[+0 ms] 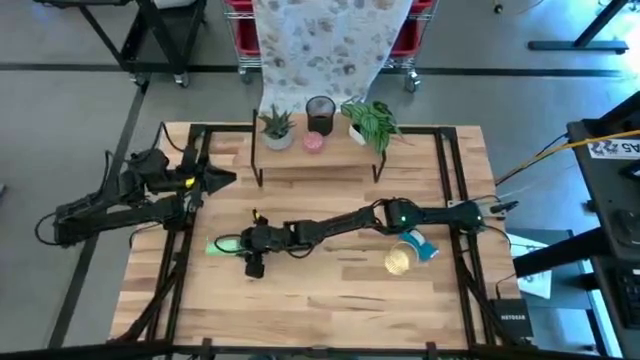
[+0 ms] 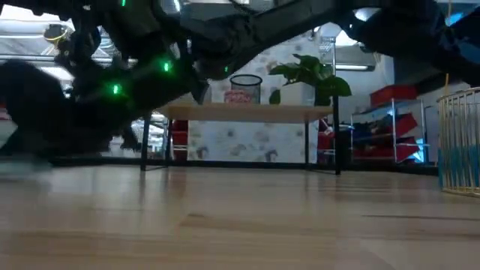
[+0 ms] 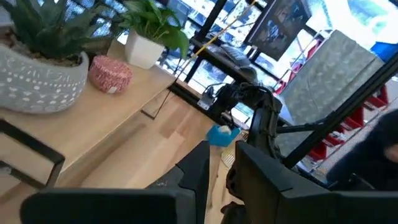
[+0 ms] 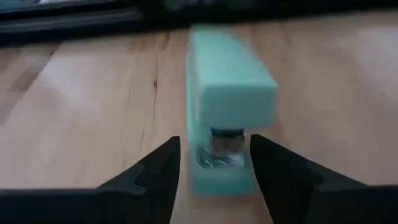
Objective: Stock shelves
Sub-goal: Remove the light blue stapler under the shelf, then remove the pink scented candle on the shelf
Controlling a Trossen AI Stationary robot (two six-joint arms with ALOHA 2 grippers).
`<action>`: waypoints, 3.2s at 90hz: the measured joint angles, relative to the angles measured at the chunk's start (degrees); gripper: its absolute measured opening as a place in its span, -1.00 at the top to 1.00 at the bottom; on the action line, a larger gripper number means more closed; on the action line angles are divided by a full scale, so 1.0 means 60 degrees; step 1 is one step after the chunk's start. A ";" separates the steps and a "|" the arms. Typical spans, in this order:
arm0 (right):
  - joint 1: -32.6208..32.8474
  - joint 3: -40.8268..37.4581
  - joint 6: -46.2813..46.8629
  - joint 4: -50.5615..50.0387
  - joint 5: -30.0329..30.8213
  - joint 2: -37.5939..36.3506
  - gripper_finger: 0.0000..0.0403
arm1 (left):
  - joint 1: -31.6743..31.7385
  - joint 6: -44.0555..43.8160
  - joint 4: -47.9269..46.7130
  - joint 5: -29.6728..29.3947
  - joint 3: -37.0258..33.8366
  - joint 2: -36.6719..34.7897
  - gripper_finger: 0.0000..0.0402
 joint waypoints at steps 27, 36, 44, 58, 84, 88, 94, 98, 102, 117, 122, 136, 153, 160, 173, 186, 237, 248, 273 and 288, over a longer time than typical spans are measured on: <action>0.0004 0.0003 -0.0068 0.0162 -0.0166 0.0069 0.08 | 0.0004 0.0000 -0.0721 -0.0051 0.0000 0.0000 0.70; 0.0085 -0.0011 -0.0484 -0.0584 -0.0316 -0.0255 0.08 | 0.0004 0.0000 -0.0793 -0.0047 0.0003 -0.0040 0.70; 0.0283 -0.0015 -0.1010 -0.1531 0.0316 -0.0730 0.08 | 0.0004 0.0000 -0.0800 0.0071 0.0000 -0.0112 0.70; 0.0843 -0.0008 -0.2381 -0.3874 0.2427 -0.1807 0.08 | 0.0004 0.0041 -0.0890 0.0314 0.0001 -0.0332 0.70; 0.1716 -0.0007 -0.2953 -0.9275 0.5468 -0.4282 0.08 | 0.0006 0.0280 -0.1772 0.0213 0.0000 -0.0706 0.70; 0.1779 -0.0007 -0.2734 -1.0017 0.5793 -0.4624 0.08 | 0.0007 0.0281 -0.1927 0.0200 0.0000 -0.0738 0.70; 0.1877 -0.0011 -0.2258 -1.1102 0.6275 -0.5163 0.08 | 0.0007 0.0305 -0.2021 0.0201 0.0000 -0.0784 0.70; 0.1898 -0.0007 -0.1834 -1.1782 0.6642 -0.5520 0.08 | 0.0007 0.0373 -0.2133 0.0173 -0.0002 -0.0809 0.70; 0.1995 -0.0007 -0.1348 -1.2424 0.7005 -0.5840 0.08 | 0.0007 0.0466 -0.2181 0.0160 -0.0004 -0.0845 0.70; 0.2498 -0.0004 0.0554 -1.4263 0.8547 -0.6685 0.08 | 0.0007 0.0532 -0.2367 -0.0009 -0.0004 -0.0981 0.70; 0.2746 -0.0009 0.1392 -1.4814 0.8901 -0.6847 0.08 | 0.0007 0.0543 -0.2386 -0.0038 -0.0004 -0.0996 0.70; 0.3519 -0.1533 0.2806 -1.4747 0.9058 -0.7698 0.08 | 0.0007 0.0565 -0.2433 -0.0026 -0.0004 -0.1055 0.70; 0.4514 -0.4886 0.5582 -1.3702 0.9060 -0.8651 0.08 | 0.0007 0.0780 -0.2629 -0.0033 -0.0008 -0.1133 0.70; 0.4816 -0.6316 0.6412 -1.2091 0.8986 -0.8917 0.08 | 0.0007 0.0783 -0.2625 -0.0040 -0.0008 -0.1151 0.70; 0.4777 -0.8714 0.5611 -0.6663 0.8029 -0.8996 0.08 | 0.0007 0.0824 -0.2615 -0.0165 -0.0008 -0.1151 0.70; 0.3984 -1.0845 0.1725 0.1966 0.5658 -0.8762 0.08 | 0.0007 0.0820 -0.2581 -0.0346 -0.0008 -0.1151 0.70; -0.0900 -0.9434 -0.3015 0.4964 0.4365 -0.8317 -0.02 | 0.0007 0.1279 -0.2545 -0.1086 -0.0008 -0.1147 0.70; -0.1443 -0.8554 -0.2969 0.2671 0.4457 -0.8368 -0.30 | 0.0007 0.1289 -0.2539 -0.1262 -0.0008 -0.1147 0.70; -0.1767 -0.8194 -0.2070 -0.0773 0.6297 -0.8819 -0.84 | 0.0007 0.1446 -0.2559 -0.1337 -0.0008 -0.1147 0.70; -0.1749 -0.9082 -0.0388 -0.0694 0.6615 -0.9089 -0.86 | 0.0007 0.1443 -0.2580 -0.1337 -0.0008 -0.1144 0.70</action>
